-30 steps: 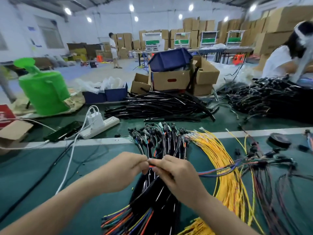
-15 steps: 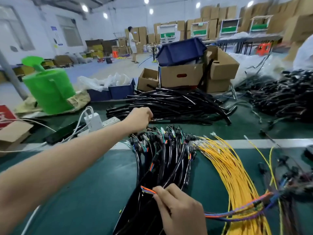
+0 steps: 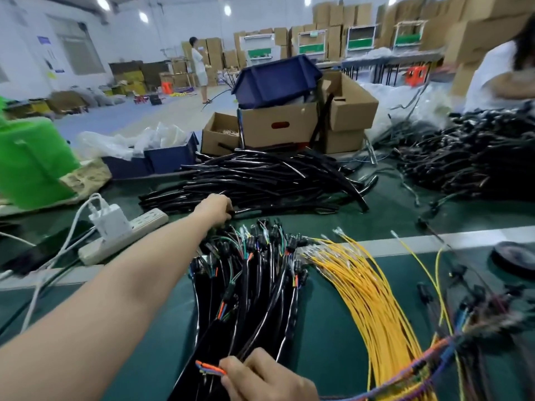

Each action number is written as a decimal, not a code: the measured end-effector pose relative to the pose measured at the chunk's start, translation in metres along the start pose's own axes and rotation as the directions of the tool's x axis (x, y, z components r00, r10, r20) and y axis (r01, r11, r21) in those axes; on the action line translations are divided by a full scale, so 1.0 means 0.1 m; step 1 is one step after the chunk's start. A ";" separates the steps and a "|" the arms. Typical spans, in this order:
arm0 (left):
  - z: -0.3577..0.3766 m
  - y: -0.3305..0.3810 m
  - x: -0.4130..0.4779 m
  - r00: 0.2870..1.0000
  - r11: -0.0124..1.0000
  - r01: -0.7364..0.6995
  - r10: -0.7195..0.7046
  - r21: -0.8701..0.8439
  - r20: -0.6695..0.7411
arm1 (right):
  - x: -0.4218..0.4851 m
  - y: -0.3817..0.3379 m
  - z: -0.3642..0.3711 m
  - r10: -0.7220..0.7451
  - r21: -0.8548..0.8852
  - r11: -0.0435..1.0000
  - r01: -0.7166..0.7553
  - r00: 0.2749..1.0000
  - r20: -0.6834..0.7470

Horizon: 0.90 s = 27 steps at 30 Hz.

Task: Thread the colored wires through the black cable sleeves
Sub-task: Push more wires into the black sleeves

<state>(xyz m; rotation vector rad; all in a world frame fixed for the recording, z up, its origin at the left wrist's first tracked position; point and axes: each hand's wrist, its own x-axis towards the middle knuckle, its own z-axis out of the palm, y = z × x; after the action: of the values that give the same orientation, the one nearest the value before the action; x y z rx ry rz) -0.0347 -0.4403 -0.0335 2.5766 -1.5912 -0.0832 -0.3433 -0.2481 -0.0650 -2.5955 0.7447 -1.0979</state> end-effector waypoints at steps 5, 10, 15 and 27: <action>-0.38 -0.06 -0.20 0.980 0.991 -0.122 0.111 -0.058 -0.166 | 0.03 0.02 -0.01 0.018 0.094 0.995 -0.018 1.000 0.004; -1.05 -0.20 -0.82 0.934 0.951 -0.235 0.163 -0.203 -0.319 | 0.03 -0.01 -0.08 0.084 0.150 0.984 -0.093 0.994 0.065; -1.74 -0.25 -1.61 0.746 0.831 -0.432 0.111 -0.351 -0.657 | -0.01 -0.02 -0.11 0.157 0.220 0.960 -0.171 0.984 0.081; -1.82 0.41 -2.98 0.640 0.281 -0.764 0.206 -0.581 -0.740 | -0.09 -0.12 -0.12 0.213 0.318 0.921 -0.226 0.974 0.076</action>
<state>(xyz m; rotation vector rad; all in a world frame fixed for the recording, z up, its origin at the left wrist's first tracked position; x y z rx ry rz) -0.1860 -0.1803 0.1487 1.0285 -1.4662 -0.0764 -0.3534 -0.2332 -0.0576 -2.1919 0.7521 -1.0025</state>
